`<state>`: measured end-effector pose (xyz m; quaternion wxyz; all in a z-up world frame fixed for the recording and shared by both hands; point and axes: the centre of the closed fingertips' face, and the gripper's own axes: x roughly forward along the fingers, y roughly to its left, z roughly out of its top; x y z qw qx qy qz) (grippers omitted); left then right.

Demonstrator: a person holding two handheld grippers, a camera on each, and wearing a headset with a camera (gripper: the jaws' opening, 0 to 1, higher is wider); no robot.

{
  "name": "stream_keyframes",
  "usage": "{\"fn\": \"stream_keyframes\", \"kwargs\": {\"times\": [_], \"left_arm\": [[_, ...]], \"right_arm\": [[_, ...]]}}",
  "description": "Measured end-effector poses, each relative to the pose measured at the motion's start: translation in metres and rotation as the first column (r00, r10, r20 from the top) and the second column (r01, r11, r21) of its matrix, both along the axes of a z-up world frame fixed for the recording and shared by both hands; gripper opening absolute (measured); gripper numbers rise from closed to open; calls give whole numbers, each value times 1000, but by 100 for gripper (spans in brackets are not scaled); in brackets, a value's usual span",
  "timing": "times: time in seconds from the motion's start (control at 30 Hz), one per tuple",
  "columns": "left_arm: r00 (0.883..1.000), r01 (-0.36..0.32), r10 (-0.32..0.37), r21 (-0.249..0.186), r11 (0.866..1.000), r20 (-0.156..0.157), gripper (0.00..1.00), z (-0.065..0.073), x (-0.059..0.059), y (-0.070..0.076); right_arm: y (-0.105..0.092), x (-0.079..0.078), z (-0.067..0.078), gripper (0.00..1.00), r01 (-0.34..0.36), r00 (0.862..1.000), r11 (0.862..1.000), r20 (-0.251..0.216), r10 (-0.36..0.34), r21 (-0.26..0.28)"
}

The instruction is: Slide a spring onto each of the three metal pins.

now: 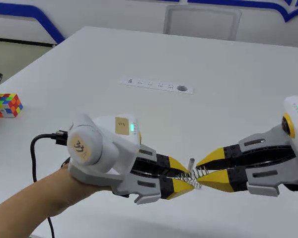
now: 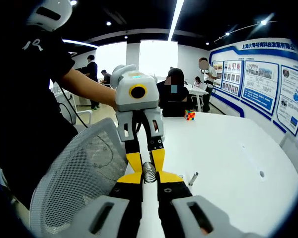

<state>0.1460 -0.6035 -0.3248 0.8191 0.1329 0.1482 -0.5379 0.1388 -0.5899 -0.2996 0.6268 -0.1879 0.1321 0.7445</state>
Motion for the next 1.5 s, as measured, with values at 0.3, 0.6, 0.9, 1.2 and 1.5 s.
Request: {"fn": "stream_keyframes", "kwargs": {"times": [0.3, 0.6, 0.9, 1.2, 1.5], "left_arm": [[1000, 5, -5, 7, 1000, -7, 10, -2, -3, -1], [1000, -3, 3, -3, 1000, 6, 10, 0, 1, -4], [1000, -21, 21, -4, 1000, 4, 11, -1, 5, -2], [997, -72, 71, -30, 997, -23, 26, 1, 14, 7], [991, -125, 123, -34, 992, -45, 45, -3, 20, 18]], "right_arm": [[10, -7, 9, 11, -5, 999, 999, -34, 7, 45], [21, -9, 17, 11, -2, 999, 998, -42, 4, 70], [24, -3, 15, 10, 31, 999, 998, -33, -30, 49], [20, 15, 28, 11, 84, 996, 994, -20, -83, 71], [-1, 49, 30, 11, 193, 981, 979, 6, -194, 68]]}}
